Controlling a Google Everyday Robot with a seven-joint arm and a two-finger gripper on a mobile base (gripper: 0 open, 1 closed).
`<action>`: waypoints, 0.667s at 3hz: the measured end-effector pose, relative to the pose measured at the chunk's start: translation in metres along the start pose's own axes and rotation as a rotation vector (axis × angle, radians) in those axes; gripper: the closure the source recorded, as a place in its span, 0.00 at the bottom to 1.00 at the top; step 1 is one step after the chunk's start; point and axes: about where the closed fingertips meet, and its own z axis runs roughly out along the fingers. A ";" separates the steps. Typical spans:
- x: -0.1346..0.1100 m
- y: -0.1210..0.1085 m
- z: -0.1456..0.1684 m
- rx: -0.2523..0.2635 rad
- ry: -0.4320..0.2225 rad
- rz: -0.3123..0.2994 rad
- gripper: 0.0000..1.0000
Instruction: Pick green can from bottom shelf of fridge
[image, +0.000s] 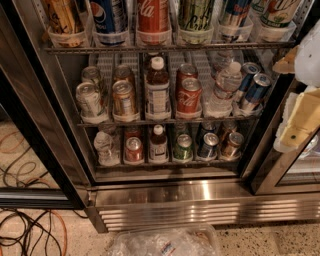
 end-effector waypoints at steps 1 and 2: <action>-0.002 -0.001 -0.001 0.019 -0.013 0.003 0.00; 0.004 0.015 0.009 0.037 -0.098 0.040 0.00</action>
Offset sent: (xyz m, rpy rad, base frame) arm 0.0236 0.0007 -0.0076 0.4094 -0.3792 -0.1290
